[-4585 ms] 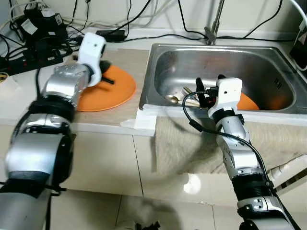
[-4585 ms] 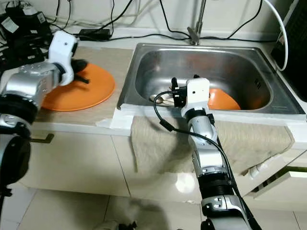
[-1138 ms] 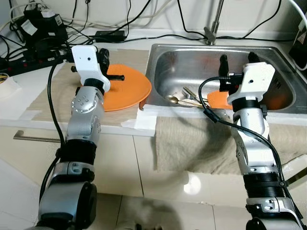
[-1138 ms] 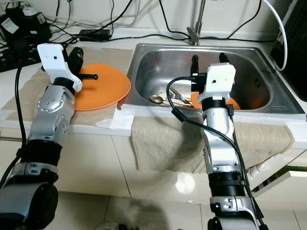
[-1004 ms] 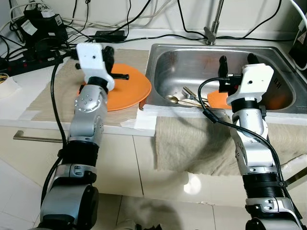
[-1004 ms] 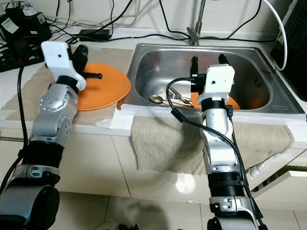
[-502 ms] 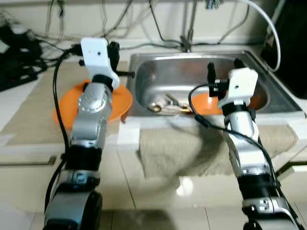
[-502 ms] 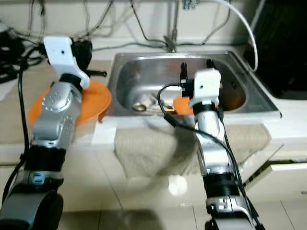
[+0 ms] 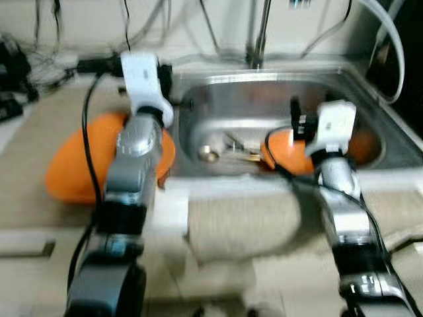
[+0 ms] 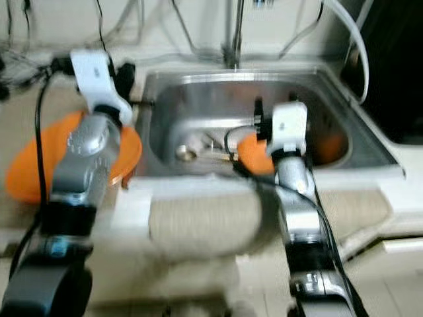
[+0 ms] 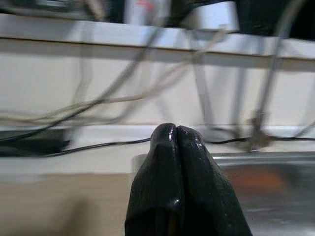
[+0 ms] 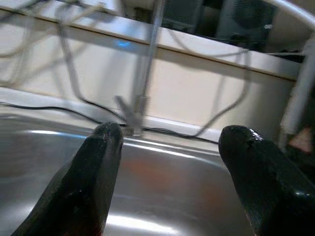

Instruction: Kitchen organization

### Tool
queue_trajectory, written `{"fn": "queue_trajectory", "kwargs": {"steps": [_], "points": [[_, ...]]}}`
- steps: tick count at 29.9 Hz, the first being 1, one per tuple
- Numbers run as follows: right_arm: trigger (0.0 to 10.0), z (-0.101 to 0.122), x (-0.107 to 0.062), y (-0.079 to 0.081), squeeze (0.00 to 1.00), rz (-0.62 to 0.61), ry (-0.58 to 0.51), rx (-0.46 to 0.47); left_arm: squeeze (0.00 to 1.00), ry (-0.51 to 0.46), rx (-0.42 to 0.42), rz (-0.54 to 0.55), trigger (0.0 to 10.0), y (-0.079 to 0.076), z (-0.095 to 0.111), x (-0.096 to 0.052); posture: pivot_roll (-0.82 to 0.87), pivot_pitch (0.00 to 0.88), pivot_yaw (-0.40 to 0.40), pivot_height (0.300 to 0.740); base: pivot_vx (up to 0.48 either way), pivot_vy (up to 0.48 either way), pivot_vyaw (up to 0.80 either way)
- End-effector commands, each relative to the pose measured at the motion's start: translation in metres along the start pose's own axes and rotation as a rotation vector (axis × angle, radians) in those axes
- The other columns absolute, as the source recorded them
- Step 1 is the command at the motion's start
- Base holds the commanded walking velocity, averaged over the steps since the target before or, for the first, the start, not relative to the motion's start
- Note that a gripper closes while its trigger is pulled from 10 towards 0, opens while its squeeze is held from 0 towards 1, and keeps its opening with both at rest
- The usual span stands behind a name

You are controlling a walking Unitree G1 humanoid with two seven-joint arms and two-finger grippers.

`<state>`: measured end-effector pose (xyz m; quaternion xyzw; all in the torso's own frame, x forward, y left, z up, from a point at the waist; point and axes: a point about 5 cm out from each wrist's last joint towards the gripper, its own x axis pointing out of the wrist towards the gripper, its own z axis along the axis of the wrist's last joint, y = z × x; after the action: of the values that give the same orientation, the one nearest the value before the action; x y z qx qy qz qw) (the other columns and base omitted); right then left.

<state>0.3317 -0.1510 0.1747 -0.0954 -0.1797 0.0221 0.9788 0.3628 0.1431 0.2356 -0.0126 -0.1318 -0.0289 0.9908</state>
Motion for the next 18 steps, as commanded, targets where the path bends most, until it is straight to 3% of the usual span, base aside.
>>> {"fn": "queue_trajectory", "kwargs": {"steps": [1, 4, 7, 12, 18], "points": [[10.0, 0.003, 0.002, 0.003, 0.00, 0.021, -0.012, 0.006, 0.00, 0.001, 0.014, 0.025, 10.0, 0.003, 0.002, 0.000, 0.00, 0.000, 0.034, 0.740, 0.000, 0.000, 0.00], [10.0, 0.003, 0.003, 0.004, 0.00, 0.025, -0.011, 0.007, 0.00, 0.023, 0.046, 0.019, 10.0, 0.004, 0.002, 0.001, 0.00, 0.000, 0.034, 0.740, 0.000, 0.000, 0.00], [10.0, 0.004, 0.003, 0.005, 0.00, 0.038, -0.008, 0.014, 0.00, 0.125, 0.172, 0.023, 10.0, 0.023, 0.004, 0.014, 0.00, 0.000, 0.033, 0.740, 0.000, 0.000, 0.00], [10.0, 0.003, 0.004, 0.005, 0.00, 0.044, -0.004, 0.019, 0.00, 0.233, 0.280, 0.044, 10.0, 0.049, 0.004, 0.026, 0.01, 0.000, 0.033, 0.740, 0.000, 0.000, 0.00], [10.0, 0.003, 0.004, 0.005, 0.00, 0.044, 0.003, 0.027, 0.00, 0.358, 0.323, 0.091, 10.0, 0.072, -0.005, 0.028, 0.01, 0.000, 0.037, 0.740, 0.000, 0.000, 0.00]]}}
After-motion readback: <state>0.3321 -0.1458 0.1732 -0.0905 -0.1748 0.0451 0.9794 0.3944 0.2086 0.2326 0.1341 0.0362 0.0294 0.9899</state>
